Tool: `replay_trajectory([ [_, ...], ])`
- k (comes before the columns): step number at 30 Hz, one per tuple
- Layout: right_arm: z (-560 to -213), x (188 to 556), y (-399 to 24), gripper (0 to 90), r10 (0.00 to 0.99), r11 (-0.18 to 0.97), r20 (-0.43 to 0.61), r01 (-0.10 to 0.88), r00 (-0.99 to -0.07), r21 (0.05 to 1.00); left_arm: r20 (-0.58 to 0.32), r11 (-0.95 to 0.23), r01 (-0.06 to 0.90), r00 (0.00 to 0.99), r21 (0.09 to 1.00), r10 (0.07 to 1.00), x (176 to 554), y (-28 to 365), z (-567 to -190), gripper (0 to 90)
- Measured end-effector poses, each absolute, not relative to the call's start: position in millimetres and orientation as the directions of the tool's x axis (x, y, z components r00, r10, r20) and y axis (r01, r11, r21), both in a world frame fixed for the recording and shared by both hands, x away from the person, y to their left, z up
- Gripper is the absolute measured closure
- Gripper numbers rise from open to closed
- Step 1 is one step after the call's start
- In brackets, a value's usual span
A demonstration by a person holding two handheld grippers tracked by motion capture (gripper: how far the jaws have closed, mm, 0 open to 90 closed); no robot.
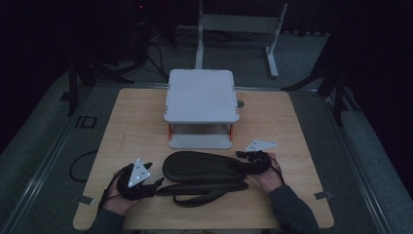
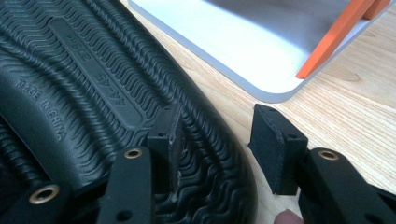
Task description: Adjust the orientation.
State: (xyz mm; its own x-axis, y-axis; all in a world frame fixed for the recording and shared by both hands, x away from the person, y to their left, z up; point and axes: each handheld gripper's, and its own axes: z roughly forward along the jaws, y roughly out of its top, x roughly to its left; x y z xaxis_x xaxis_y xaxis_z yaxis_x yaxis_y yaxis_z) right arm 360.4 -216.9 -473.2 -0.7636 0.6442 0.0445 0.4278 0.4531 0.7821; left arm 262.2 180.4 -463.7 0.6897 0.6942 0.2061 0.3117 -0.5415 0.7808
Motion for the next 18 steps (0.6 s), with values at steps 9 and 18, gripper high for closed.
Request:
replay_trajectory([
  [9, -476.9, 367.7, -213.5, 56.9, 0.669, 0.437, 0.054, 0.451, -0.742, 0.778, 0.239, -0.579, 0.285, 0.708, 0.764, 0.664, 274.6, 174.6, -463.2, 30.3],
  [18, -475.4, 372.7, -215.0, 54.6, 0.679, 0.434, 0.05, 0.456, -0.732, 0.777, 0.291, -0.607, 0.214, 0.726, 0.765, 0.623, 293.2, 150.7, -452.1, 31.3],
])
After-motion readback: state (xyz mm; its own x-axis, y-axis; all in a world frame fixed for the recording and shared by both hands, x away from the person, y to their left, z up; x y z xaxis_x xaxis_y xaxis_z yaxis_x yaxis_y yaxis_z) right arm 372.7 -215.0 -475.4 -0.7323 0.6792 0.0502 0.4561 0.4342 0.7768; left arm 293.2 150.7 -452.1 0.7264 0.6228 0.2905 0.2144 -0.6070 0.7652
